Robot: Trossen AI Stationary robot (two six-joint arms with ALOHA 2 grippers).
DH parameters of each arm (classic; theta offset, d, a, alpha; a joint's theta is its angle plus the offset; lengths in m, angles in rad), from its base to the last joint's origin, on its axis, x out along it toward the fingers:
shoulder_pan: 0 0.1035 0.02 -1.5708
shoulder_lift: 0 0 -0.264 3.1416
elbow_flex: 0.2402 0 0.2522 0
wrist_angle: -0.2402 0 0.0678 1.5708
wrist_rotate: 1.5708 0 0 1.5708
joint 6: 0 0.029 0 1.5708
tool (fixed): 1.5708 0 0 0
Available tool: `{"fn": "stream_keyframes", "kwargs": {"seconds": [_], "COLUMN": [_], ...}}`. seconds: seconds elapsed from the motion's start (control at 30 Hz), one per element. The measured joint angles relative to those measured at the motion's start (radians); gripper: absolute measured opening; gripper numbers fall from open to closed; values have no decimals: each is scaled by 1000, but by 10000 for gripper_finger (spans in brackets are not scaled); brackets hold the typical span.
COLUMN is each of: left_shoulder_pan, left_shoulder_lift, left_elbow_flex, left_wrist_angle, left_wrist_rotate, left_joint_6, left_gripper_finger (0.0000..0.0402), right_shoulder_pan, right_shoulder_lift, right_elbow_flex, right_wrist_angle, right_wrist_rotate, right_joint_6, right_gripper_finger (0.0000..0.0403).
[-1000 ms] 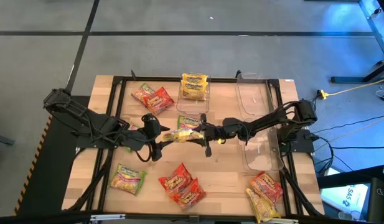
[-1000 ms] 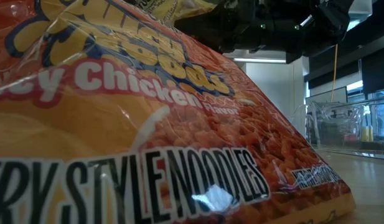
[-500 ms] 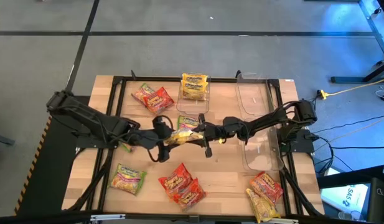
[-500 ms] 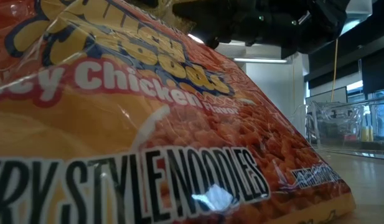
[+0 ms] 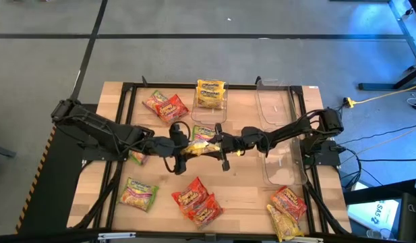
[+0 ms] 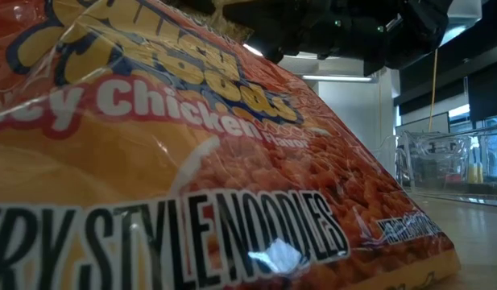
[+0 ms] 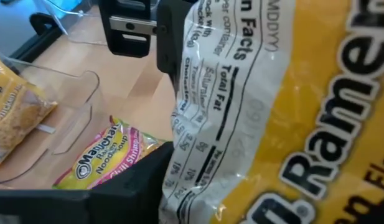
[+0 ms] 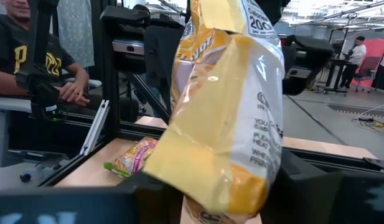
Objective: Sort Maruchan noodles
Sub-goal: Put the yellow noodle pack into the top left transparent bin
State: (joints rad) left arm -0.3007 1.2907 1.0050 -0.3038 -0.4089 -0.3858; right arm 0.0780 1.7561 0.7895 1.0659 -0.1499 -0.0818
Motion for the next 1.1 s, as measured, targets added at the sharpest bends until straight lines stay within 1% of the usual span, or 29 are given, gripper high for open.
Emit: {"fn": "stream_keyframes", "kwargs": {"seconds": [0.1,0.23,0.33,0.4,0.47,0.57,0.67,0.73,0.8,0.87,1.0,1.1], "left_shoulder_pan": [14,21,21,21,21,21,26,48,89,137,235,316], "left_shoulder_lift": [0,0,0,-1,-9,-11,-11,-11,-11,-10,2,31], "left_elbow_flex": [0,0,0,0,5,26,43,50,60,77,121,173], "left_wrist_angle": [0,-2,-2,-3,-30,-86,-142,-136,-141,-142,-165,-206], "left_wrist_rotate": [29,39,38,38,36,22,-7,-6,19,49,87,126], "left_joint_6": [-1,5,25,31,31,31,50,89,130,175,309,419], "left_gripper_finger": [170,136,125,124,124,124,124,124,124,124,124,124], "right_shoulder_pan": [0,1,0,0,0,0,0,0,0,0,0,1], "right_shoulder_lift": [0,0,0,-18,-64,-166,-280,-347,-398,-436,-447,-426], "right_elbow_flex": [0,1,2,2,2,2,2,2,2,2,0,-3], "right_wrist_angle": [0,-20,-55,-121,-242,-525,-793,-942,-1073,-1157,-1259,-1231], "right_wrist_rotate": [1,0,9,29,66,122,173,184,184,162,8,-73], "right_joint_6": [-1,-2,-5,-8,-30,-84,-106,-107,-107,-107,-106,-81], "right_gripper_finger": [147,189,223,241,253,261,260,260,259,259,259,259]}}
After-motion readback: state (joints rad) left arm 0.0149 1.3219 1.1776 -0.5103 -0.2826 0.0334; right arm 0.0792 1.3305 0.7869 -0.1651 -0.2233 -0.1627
